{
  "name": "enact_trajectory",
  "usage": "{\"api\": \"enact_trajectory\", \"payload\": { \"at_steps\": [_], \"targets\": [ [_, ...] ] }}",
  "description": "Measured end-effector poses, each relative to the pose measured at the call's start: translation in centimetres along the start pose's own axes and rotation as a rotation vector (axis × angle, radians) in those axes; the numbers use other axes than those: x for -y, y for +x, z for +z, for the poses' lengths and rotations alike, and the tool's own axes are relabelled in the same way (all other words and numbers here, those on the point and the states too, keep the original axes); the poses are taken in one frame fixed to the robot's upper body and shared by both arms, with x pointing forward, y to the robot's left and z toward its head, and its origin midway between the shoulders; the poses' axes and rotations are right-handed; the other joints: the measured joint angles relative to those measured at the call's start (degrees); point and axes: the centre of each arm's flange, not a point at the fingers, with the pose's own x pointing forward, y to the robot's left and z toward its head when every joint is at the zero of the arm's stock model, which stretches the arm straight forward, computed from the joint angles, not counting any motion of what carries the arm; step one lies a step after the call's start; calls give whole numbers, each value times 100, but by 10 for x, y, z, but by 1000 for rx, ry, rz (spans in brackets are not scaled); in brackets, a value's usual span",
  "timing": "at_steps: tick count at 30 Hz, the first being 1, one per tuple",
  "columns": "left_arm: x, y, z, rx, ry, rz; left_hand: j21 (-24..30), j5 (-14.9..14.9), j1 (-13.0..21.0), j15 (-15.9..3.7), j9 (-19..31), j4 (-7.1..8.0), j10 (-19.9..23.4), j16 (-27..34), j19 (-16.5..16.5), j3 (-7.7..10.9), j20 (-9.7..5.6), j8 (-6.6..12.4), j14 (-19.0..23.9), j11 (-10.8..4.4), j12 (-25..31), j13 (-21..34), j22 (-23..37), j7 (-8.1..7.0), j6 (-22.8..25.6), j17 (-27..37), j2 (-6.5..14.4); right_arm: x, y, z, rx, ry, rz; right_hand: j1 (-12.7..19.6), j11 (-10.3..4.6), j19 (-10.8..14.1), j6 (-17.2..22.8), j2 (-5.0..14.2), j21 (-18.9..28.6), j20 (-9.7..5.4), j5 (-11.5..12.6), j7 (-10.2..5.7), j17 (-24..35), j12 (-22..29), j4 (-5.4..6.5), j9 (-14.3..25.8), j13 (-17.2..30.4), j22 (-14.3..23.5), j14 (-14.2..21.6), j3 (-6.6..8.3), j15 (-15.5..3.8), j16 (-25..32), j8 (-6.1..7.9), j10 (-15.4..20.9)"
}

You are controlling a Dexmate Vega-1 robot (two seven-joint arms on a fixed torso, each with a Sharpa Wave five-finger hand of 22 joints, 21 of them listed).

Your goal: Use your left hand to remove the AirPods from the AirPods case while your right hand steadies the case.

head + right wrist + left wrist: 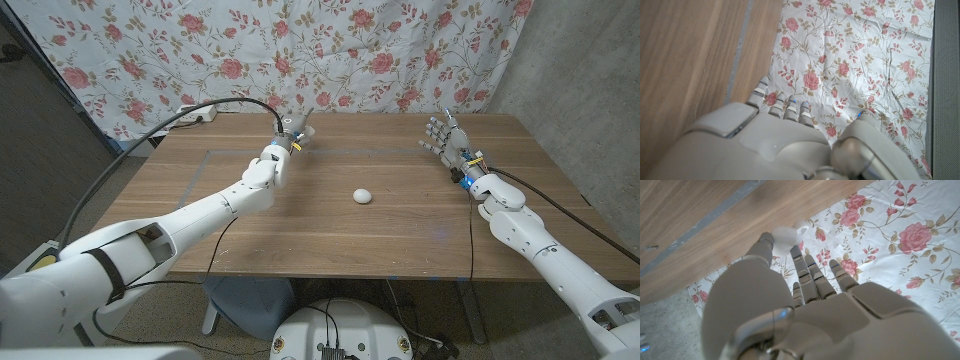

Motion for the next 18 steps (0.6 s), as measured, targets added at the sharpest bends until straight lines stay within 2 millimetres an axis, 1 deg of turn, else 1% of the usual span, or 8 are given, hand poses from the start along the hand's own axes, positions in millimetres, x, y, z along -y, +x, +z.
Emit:
{"api": "enact_trajectory", "payload": {
  "at_steps": [2, 4, 5, 6, 9, 13, 14, 18],
  "targets": [
    [-2, -1, 0, 17, -7, 20, 20, 0, 38, 0, 0, 0, 0, 27, 19, 0, -19, -21, 0, 0, 10, 0, 0, 61, -63, 30, 5, 0, 0, 0, 2, -1, 1, 0, 55, 0, 0, 0, 0, 0, 0, 0, 0, 42, 0, 0, 0, 0, 0, 0, 0, 0, 0, 56],
    [-2, -2, -3, 11, -8, 20, 20, -1, 59, 0, 0, 0, 0, 41, 19, 0, -19, -28, 0, 0, 51, 0, 0, 100, -102, 49, 7, 0, 0, 1, 5, -1, 3, 0, 73, 0, 0, 0, 0, 0, 0, 0, 0, 44, 0, 0, 4, 0, 0, 0, 0, 0, 0, 135],
    [-2, -2, -4, 10, -9, 21, 20, -1, 79, 0, 0, 0, 0, 55, 19, 0, -19, -28, 0, 0, 62, 0, 0, 100, -102, 60, 1, 0, 0, 1, 6, -1, 4, 25, 101, 0, 0, 25, 0, 0, 0, 0, 0, 73, -2, 0, 11, 0, 0, 3, 0, 0, 0, 164],
    [-7, -3, 5, 65, -30, 60, 20, -1, 86, 0, 0, 0, 0, 62, 18, 0, -19, -28, 0, 0, 62, 0, 0, 100, -102, 62, 8, 2, 0, 2, 8, -2, 1, 24, 121, 0, 0, 24, 0, 0, 0, 0, 0, 88, -17, 0, 15, 0, 0, 17, 0, 0, 0, 183],
    [-9, -5, 6, 85, -40, 76, 20, -1, 101, 0, 0, -16, 0, 62, 42, -16, -42, -28, 0, 0, 62, 0, 0, 100, -102, 62, 21, 2, -1, 3, 11, -4, 2, 46, 153, 0, 0, 46, 3, 0, 0, 0, -29, 88, -17, 0, 15, 0, 0, 18, 0, 0, 0, 216],
    [-11, -6, 2, 80, -43, 81, 20, -1, 124, 1, 0, -9, 0, 62, 50, -54, -50, -28, 0, 0, 62, 0, 0, 99, -101, 88, 29, 4, -1, 5, 18, -7, 0, 46, 153, 0, -1, 46, 4, 0, 0, 0, -30, 88, -17, 0, 15, 0, 0, 17, 0, 0, 0, 216],
    [-12, -7, 7, 111, -57, 91, 20, -2, 124, 1, 0, -8, -2, 62, 50, -55, -50, -28, 0, -2, 62, 0, 0, 99, -102, 88, 29, 4, -1, 6, 19, -7, 0, 46, 153, 0, -5, 46, 4, 0, 0, -5, -30, 88, -17, 0, 15, 0, 0, 17, 0, 0, 0, 216],
    [-16, -9, 7, 124, -84, 96, 20, -2, 148, 0, 0, 24, -53, 62, 48, -87, -48, -28, 0, -52, 62, 0, 0, 111, -113, 121, 38, 6, -2, 7, 24, -10, -2, 46, 131, 0, -75, 46, 4, 0, 0, -19, -29, 88, -33, 0, 19, 0, 0, 32, 0, 0, -11, 238]
  ]
}}
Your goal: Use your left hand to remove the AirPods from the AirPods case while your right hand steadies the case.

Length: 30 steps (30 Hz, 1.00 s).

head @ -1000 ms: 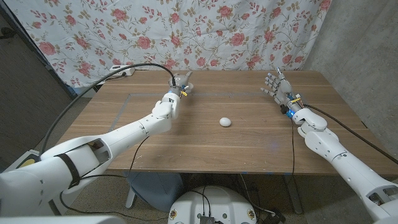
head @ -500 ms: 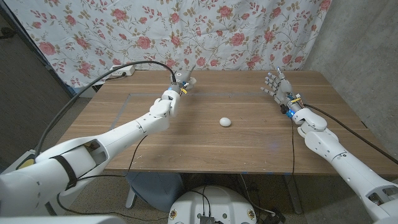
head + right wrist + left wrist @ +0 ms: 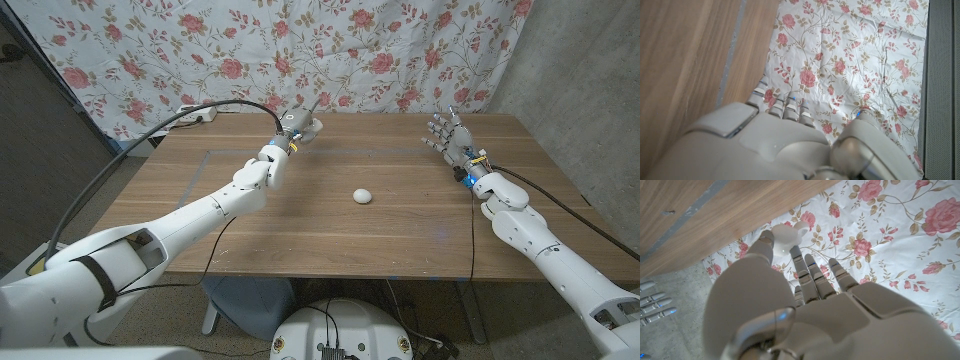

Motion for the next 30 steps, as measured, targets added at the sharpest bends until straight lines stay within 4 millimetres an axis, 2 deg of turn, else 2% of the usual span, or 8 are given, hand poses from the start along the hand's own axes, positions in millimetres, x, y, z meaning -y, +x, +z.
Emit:
{"api": "enact_trajectory", "payload": {
  "at_steps": [3, 9, 11, 17, 19, 30],
  "targets": [
    [-2, 0, -1, 5, -18, 3, 0, -1, 14, 0, 0, 24, -31, -3, -34, -24, 33, 32, 0, -31, 0, 1, 0, 20, -20, 43, 0, 1, -1, 1, 4, 0, -4, 17, -8, 0, -411, 17, 0, 0, 0, 58, 0, 0, -48, 0, 22, 0, 0, -15, 0, 0, -113, 8],
    [-5, 1, -3, 19, -56, 13, 0, -28, 63, 0, 0, 40, -80, -24, -42, -41, 41, 56, 0, -80, 0, 2, 29, -56, 31, 92, 9, 2, -2, 3, 18, -7, -21, 75, 94, 0, -815, 75, 0, 0, 0, 103, 0, 45, -86, 0, 48, 0, 42, 23, 1, 45, -122, 111],
    [-7, 1, 4, 64, -95, 35, 0, -40, 69, 0, 0, 47, -80, -23, -42, -47, 41, 56, 0, -80, 0, 2, 29, -90, -2, 100, 17, 1, -5, 5, 24, -21, -26, 75, 81, 0, -891, 75, 0, 0, 0, 100, 0, 69, -103, 0, 66, 0, 42, 40, 2, 46, -122, 124],
    [-10, 1, 12, 112, -154, 76, 0, -44, 71, 0, 0, 46, -80, -23, -40, -48, 39, 56, 0, -80, 42, 3, 28, -135, -48, 141, 50, 1, -6, 9, 36, -46, -31, 107, 134, 0, -941, 107, 0, 0, 0, 111, 1, 89, -133, 0, 77, 0, 74, 70, 30, 46, -122, 214],
    [-9, 1, 14, 119, -170, 82, 0, -69, 71, 0, 0, 46, -102, -23, -19, -48, 19, 56, 0, -102, 43, 3, 28, -148, -62, 153, 52, 0, -7, 11, 40, -54, -31, 150, 153, 0, -941, 151, 0, 0, 0, 111, 1, 118, -144, 0, 79, 0, 85, 82, 81, 46, -122, 260],
    [-3, 3, 26, 157, -260, 115, 0, -88, 113, 0, 0, 39, -112, -23, 12, -56, 50, 5, 0, -111, 42, 3, 28, -185, -224, 206, 96, 4, -11, 20, 47, -97, -49, 339, 172, 0, -961, 339, 0, 0, 0, 131, -1, 186, -269, 0, 128, 0, 82, 207, 84, 45, -36, 422]
  ]
}}
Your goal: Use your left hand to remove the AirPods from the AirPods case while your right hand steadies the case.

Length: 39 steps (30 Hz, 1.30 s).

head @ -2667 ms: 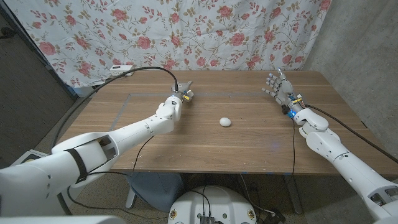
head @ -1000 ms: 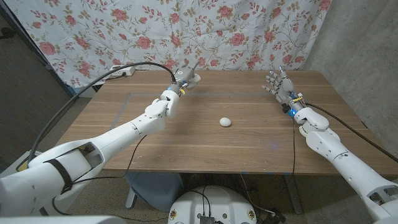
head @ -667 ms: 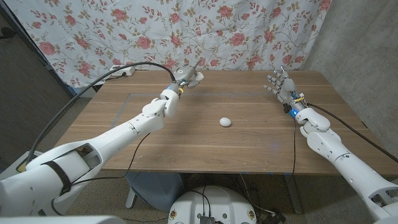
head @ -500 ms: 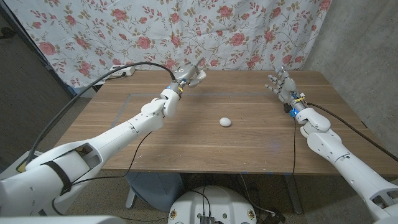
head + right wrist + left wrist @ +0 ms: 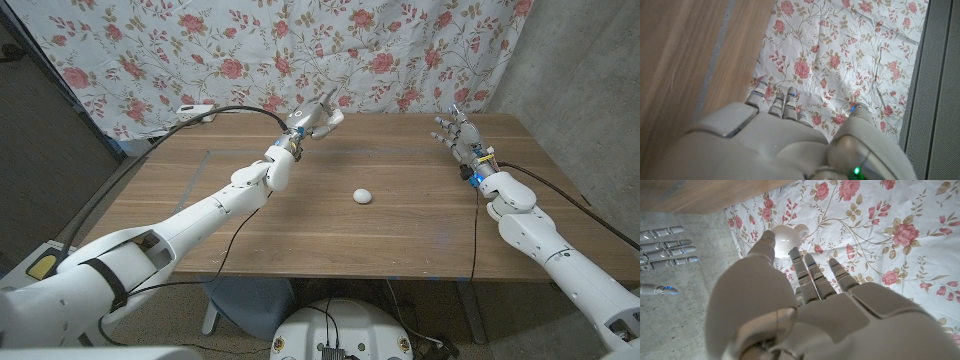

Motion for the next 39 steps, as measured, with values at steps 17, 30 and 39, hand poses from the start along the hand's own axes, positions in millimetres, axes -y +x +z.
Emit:
{"api": "enact_trajectory", "payload": {
  "at_steps": [17, 30, 39],
  "targets": [
    [8, 1, 10, 41, -190, 75, 48, -22, 35, 0, 0, -8, 0, 89, 92, -8, -31, 73, 0, 0, 13, 0, -1, 9, 117, 106, 27, 2, 4, 14, -37, -100, 26, 270, -85, -22, -12, 128, -25, 22, -22, -32, -25, 128, -139, 0, 75, 0, -36, 172, 36, 0, 25, 376],
    [13, 4, 18, 62, -244, 83, 48, -24, 128, 0, 0, -24, -1, 133, 123, -24, -61, 73, 0, 1, 23, 0, -1, 0, 125, 159, 40, 2, 7, 25, -55, -164, 18, 572, -160, -64, -21, 167, -24, -19, 12, -42, -52, 148, -242, 0, 111, -12, -25, 339, 25, 0, 25, 486],
    [16, 6, 26, 71, -320, 69, 48, -46, 157, 0, 0, -24, -1, 133, 123, -39, -61, 73, 0, 1, 24, 0, 17, 45, 80, 185, 40, -2, 4, 34, -63, -218, 12, 804, -173, -64, -42, 186, -24, -19, 45, -63, -52, 148, -331, 0, 135, -12, -9, 453, 9, 0, 48, 499]
  ]
}}
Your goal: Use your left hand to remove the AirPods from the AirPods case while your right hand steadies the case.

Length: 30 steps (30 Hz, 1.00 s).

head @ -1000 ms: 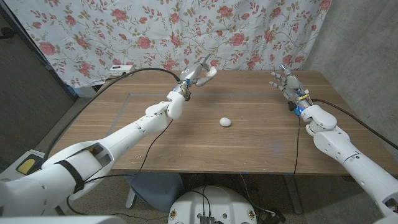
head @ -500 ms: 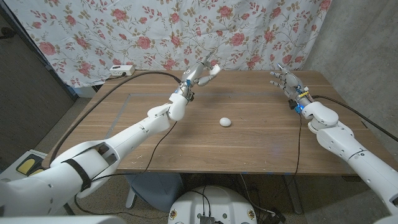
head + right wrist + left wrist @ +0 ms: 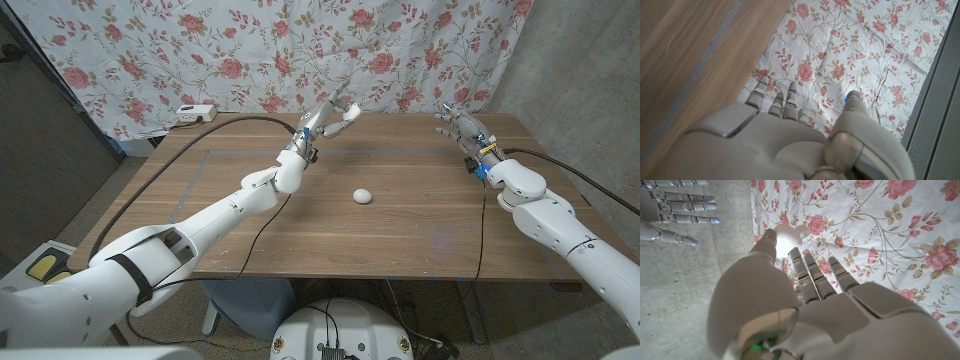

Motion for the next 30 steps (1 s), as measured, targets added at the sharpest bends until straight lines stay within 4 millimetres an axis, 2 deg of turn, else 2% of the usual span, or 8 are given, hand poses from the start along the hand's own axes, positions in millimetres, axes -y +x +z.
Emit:
{"api": "enact_trajectory", "payload": {
  "at_steps": [6, 8, 9, 11, 13, 19, 24, 30],
  "targets": [
    [4, 2, 5, 6, -32, -7, 0, -17, 14, 0, -4, 0, 0, 0, 0, 0, 0, -33, 0, 0, 0, 0, 12, 49, -65, 7, -14, 0, -1, 3, -14, -38, -9, 381, -59, -8, -9, -17, 0, -53, 67, -10, -27, 22, -79, 0, 25, 0, 63, 149, -63, 60, 0, 141],
    [6, 2, 6, 4, -35, -7, 0, -19, 14, 0, -15, 16, 0, 0, 0, -18, 0, -93, 0, 0, 0, 0, 12, 161, -246, 27, -14, 1, -1, 2, -20, -46, -16, 472, -65, -8, -9, -36, 0, -53, 67, -9, -27, 22, -82, 0, 25, 0, 86, 188, -86, 66, 0, 176],
    [7, 2, 9, 15, -59, -10, 0, -19, 14, 0, -15, 16, 0, 0, 0, -32, 0, -96, 0, 0, 0, 0, 12, 253, -338, 27, -14, -2, -1, 13, -6, -71, -3, 540, -63, -8, -9, -39, 0, -53, 67, -9, -27, 22, -85, 0, 25, 0, 104, 220, -80, 67, 0, 205],
    [8, 2, 11, 20, -68, -9, 0, -20, 14, 0, -15, 16, 0, 0, 0, -32, 0, -96, 0, 0, 0, 0, 11, 440, -460, 51, -14, -3, -1, 17, -7, -90, -4, 651, -89, 6, -9, -77, 0, -67, 103, -9, -27, 22, -93, 0, 24, 0, 157, 259, -75, 67, 0, 233],
    [11, 2, 11, 16, -71, -10, 0, -20, 15, 0, -15, 16, 0, 0, 21, -32, -22, -96, 0, 0, 0, 0, 12, 530, -510, 53, -15, -2, -2, 14, -23, -104, -17, 744, -90, 26, -9, -106, 0, -82, 111, -9, -27, 44, -91, 0, 24, 0, 194, 291, -79, 99, 0, 285],
    [14, 5, 17, 34, -107, -16, 0, -21, 64, 0, -15, 16, 0, 0, 31, -32, -31, -96, 0, 0, 0, 0, 11, 586, -472, 73, -32, -8, -3, 32, -19, -159, -12, 1028, -91, 107, -9, -208, 25, -42, 111, -9, -53, 66, -86, 0, 24, 1, 331, 361, -101, 143, 0, 461],
    [18, 8, 19, 38, -120, -24, 0, -41, 83, 0, -15, 16, 0, 0, 30, -32, -31, -96, 0, 0, 0, 0, 11, 658, -453, 80, -25, -10, -4, 37, -33, -190, -24, 1121, -111, 170, -9, -301, 25, 2, 111, -9, -53, 66, -68, 0, 24, 1, 423, 392, -97, 185, 0, 566],
    [21, 12, 22, 45, -146, -38, 0, -42, 92, -1, -14, 16, 0, -4, 30, -32, -31, -67, 1, 0, 0, 0, 11, 652, -468, 79, -29, -16, -7, 52, -39, -236, -33, 1193, -155, 295, -9, -373, 51, -4, 111, -9, -53, 132, -35, 0, 45, 1, 547, 421, -99, 238, 0, 763]
  ]
}}
